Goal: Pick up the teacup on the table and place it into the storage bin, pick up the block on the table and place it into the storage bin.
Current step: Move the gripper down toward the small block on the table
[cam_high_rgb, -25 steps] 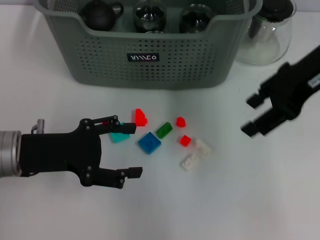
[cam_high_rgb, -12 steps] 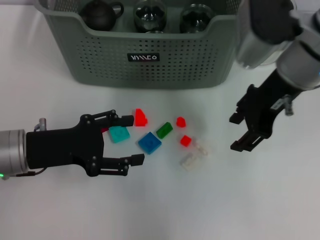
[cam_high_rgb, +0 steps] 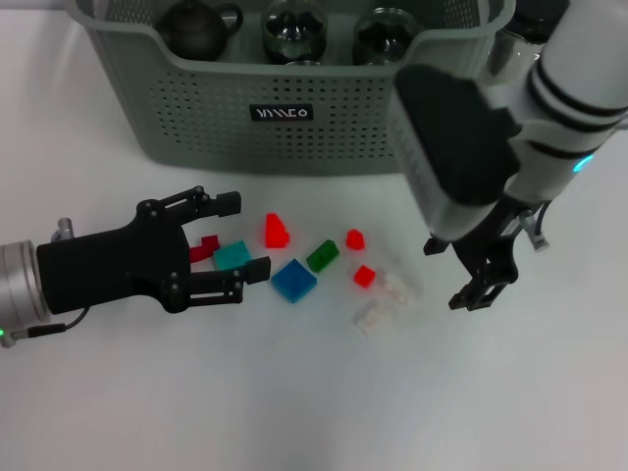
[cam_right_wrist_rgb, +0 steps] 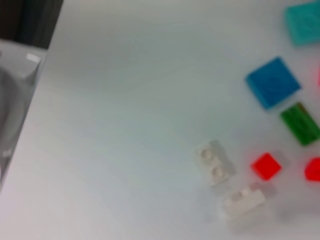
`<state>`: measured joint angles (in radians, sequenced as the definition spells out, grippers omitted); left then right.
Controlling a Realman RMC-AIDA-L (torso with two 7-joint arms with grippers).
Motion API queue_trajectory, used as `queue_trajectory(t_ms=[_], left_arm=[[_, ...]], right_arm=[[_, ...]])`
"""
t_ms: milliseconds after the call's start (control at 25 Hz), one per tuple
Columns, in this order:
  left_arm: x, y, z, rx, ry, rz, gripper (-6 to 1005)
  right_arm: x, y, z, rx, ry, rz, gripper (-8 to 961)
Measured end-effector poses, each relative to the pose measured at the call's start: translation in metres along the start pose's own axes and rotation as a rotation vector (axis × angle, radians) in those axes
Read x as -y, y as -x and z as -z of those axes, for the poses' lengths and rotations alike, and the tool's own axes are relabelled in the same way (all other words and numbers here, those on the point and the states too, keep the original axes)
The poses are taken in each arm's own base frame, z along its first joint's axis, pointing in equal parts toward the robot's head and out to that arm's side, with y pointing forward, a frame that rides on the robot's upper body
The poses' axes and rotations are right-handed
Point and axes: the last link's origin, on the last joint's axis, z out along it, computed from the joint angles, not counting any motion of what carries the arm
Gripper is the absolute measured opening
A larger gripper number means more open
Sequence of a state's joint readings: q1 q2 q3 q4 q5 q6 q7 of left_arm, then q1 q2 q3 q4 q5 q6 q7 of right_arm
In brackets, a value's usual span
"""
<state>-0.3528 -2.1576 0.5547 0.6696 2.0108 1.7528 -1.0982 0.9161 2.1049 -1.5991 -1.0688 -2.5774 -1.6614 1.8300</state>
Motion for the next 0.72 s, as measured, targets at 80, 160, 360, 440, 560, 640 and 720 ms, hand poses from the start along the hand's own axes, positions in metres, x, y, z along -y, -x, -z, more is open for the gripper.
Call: queue_trajectory(t_ms=[80, 160, 360, 440, 560, 640, 720], left_arm=[[0.001, 0.001, -0.001, 0.002, -0.009, 0.005, 885], [0.0, 0.003, -0.002, 0.002, -0.013, 0.012, 885], [0.001, 0.004, -0.003, -0.003, -0.028, 0.019, 885], [0.001, 0.005, -0.003, -0.008, -0.028, 0.024, 885], [0.0, 0.006, -0.004, -0.011, -0.029, 0.029, 885], [-0.001, 0.007, -0.004, -0.016, -0.031, 0.036, 885], [-0.002, 0.007, -0.004, -0.023, -0.035, 0.045, 885]], right_arm=[[0.0, 0.006, -0.005, -0.028, -0.003, 0.06, 699], [-0.001, 0.012, -0.011, -0.053, -0.01, 0.116, 699], [0.001, 0.02, -0.022, -0.082, -0.042, 0.229, 700], [0.001, 0.021, -0.024, -0.091, -0.045, 0.258, 700], [0.003, 0.024, -0.025, -0.095, -0.053, 0.289, 701], [0.004, 0.025, -0.026, -0.085, -0.056, 0.302, 701], [0.006, 0.026, -0.028, -0.07, -0.059, 0.311, 701]])
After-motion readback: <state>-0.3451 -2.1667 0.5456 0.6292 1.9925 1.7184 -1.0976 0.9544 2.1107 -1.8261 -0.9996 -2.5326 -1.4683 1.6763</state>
